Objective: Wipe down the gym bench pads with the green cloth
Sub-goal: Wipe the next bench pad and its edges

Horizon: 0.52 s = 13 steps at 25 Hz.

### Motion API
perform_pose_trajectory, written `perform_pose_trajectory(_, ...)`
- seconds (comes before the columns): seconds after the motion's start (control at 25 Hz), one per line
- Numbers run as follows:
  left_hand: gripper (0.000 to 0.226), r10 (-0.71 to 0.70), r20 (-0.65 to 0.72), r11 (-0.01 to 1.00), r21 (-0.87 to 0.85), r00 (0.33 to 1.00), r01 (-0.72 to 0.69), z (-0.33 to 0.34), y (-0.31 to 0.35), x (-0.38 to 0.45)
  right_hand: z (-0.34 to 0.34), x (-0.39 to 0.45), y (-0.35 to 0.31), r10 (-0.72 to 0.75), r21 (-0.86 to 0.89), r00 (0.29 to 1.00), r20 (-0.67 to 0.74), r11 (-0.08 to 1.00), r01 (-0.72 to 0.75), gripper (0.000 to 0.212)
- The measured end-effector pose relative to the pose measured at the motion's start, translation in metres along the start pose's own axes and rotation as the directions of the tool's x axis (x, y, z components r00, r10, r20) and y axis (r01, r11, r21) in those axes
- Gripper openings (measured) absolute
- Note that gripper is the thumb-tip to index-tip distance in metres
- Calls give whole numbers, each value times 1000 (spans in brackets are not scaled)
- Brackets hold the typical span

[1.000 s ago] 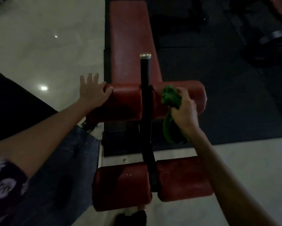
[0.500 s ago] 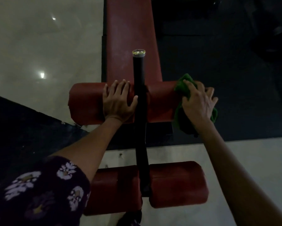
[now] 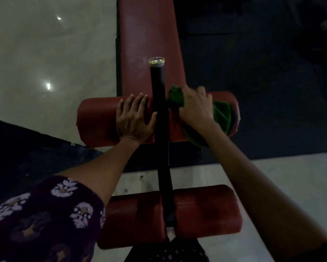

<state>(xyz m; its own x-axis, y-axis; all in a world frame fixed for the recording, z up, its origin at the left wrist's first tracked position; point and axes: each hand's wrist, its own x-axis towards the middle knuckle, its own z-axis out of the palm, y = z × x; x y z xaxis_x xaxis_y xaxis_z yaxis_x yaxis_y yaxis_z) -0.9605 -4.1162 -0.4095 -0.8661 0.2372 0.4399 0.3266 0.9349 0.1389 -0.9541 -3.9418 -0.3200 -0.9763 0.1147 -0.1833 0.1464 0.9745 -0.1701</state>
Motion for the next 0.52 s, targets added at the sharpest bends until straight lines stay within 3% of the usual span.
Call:
perform_pose_trajectory(0.16,53,-9,-35,1000,5,999,9,4,-1,-3,-35,29,81,332,10,935,127,942,-336,42)
perform_pose_trajectory(0.24,53,-11,-45,1000,0,999,11,4,-1,-3,-35,44,82,419,-42,897,141,908,-417,40)
perform_pose_trajectory(0.32,52,-8,-57,1000,1,998,8,3,-2,-2,-23,52,55,333,-49,927,172,943,-330,37)
perform_pose_trajectory(0.4,52,-2,-66,1000,4,998,2,4,-2,-2,-13,53,21,132,6,976,173,991,-135,38)
perform_pose_trajectory(0.52,52,-6,-52,1000,11,999,6,4,-3,-3,4,25,-9,-66,12,996,65,998,65,47)
